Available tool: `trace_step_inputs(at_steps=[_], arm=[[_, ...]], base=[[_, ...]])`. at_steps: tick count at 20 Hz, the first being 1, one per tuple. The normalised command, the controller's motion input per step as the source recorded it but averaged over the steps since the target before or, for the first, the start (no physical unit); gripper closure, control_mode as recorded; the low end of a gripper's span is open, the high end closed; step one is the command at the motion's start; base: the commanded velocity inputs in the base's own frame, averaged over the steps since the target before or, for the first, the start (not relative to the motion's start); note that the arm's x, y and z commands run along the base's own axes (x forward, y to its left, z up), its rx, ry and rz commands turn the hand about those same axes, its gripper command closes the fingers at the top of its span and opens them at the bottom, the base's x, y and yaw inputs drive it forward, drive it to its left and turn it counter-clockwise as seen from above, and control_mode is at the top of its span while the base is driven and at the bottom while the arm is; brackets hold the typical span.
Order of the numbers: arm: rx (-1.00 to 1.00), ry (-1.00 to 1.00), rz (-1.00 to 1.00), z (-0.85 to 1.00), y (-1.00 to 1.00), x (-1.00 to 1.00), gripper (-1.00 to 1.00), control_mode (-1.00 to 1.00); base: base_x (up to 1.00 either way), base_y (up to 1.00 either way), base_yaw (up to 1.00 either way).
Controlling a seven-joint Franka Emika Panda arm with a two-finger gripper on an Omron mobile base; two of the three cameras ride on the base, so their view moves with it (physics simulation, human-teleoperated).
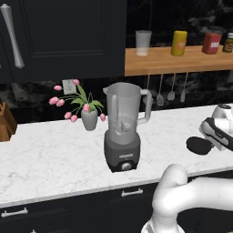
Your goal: Close the lid blender by securely placing the lid on top.
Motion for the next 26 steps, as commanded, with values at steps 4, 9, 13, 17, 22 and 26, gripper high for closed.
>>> trace_step_inputs(at_steps=[4, 9, 13, 17, 22, 26], arm=[[0.02, 0.00, 0.00, 0.02, 0.00, -0.11, 1.00, -1.00], [0.14, -0.02, 0.00, 0.30, 0.05, -0.26, 1.00, -1.00], [0.20, -0.09, 0.00, 0.92, 0.02, -0.41, 1.00, -1.00], [0.22, -0.02, -0.01, 1.00, 0.07, -0.29, 1.00, -1.00], [0.27, 0.00, -0.05, 1.00, 0.22, -0.18, 1.00, -1.00], [0.27, 0.00, -0.07, 1.00, 0.58, -0.10, 1.00, -1.00]], base=[[0.00, 0.00, 0.00], [0.00, 0.00, 0.00], [0.00, 0.00, 0.00], [0.00, 0.00, 0.00], [0.00, 0.00, 0.00], [0.00, 0.00, 0.00]])
